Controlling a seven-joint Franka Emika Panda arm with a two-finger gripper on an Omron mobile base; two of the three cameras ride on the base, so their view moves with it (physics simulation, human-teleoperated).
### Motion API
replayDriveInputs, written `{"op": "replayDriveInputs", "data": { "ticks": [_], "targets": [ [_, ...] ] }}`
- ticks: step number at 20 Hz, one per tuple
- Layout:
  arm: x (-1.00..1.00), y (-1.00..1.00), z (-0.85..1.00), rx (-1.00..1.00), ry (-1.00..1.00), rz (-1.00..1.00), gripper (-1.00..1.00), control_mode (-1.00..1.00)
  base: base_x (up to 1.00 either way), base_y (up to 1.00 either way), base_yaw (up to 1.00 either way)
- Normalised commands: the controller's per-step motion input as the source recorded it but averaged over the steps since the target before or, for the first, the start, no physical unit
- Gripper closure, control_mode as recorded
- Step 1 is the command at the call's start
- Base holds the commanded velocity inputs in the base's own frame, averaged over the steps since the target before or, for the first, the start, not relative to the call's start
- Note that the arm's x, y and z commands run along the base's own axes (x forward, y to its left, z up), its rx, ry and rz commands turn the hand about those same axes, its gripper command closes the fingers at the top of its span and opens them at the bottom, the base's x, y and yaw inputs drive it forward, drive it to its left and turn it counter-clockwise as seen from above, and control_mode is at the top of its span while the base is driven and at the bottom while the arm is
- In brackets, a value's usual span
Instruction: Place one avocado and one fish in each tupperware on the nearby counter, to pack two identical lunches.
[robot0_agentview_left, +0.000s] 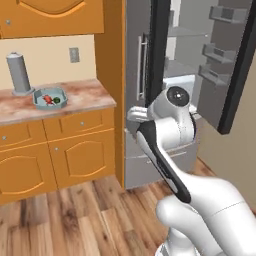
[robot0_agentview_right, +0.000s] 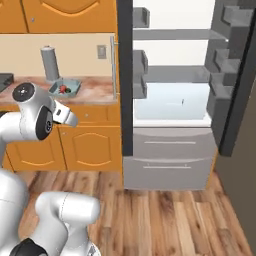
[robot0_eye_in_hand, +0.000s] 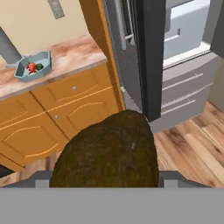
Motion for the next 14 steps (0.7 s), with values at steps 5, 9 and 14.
{"op": "replayDriveInputs", "data": {
  "ticks": [5,9,14],
  "targets": [
    [0.0,0.0,0.0,0.0,0.0,0.0,1.0,1.0,0.99,1.0,0.06],
    [0.0,0.0,0.0,0.0,0.0,0.0,1.0,1.0,0.95,1.0,0.03],
    [0.0,0.0,0.0,0.0,0.0,0.0,1.0,1.0,0.34,1.0,0.05]
  ]
}}
